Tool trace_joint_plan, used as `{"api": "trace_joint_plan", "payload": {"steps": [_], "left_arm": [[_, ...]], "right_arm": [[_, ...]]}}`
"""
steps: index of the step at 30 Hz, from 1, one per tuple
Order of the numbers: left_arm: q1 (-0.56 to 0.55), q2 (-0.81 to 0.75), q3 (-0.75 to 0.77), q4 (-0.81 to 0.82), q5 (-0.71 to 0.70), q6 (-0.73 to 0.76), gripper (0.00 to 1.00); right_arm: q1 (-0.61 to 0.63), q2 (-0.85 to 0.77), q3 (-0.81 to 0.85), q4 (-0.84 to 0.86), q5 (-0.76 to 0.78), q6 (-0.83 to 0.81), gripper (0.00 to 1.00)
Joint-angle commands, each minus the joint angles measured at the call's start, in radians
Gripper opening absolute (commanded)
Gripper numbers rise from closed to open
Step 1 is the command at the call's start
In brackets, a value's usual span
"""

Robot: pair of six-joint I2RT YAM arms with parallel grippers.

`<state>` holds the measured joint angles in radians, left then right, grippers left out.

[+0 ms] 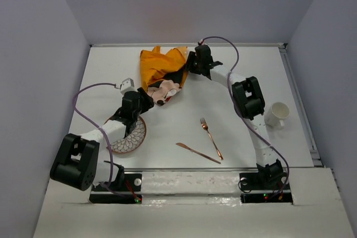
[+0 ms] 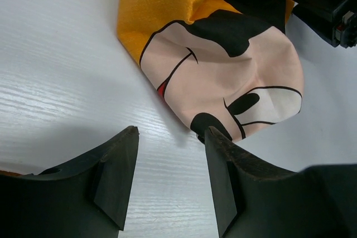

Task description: Set the dinner table for one person

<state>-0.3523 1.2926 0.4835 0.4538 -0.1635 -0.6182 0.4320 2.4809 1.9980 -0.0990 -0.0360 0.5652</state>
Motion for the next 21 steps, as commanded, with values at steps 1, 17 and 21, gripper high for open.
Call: {"api": "trace_joint_plan", "payload": {"steps": [1,17,21], "left_arm": [[0.039,-0.001,-0.006,0.088,0.050,-0.008,0.61],[0.125,-0.016,-0.034,0.149,0.139,-0.029,0.60],[0.150,0.008,-0.033,0.146,0.159,-0.015,0.60]], "right_arm": [[0.022,0.045,0.116,-0.159,0.031,-0.013,0.51],[0.031,0.134,0.265,-0.349,0.024,-0.010,0.15],[0.022,0.090,0.219,-0.286,0.062,-0.030,0.00]]}}
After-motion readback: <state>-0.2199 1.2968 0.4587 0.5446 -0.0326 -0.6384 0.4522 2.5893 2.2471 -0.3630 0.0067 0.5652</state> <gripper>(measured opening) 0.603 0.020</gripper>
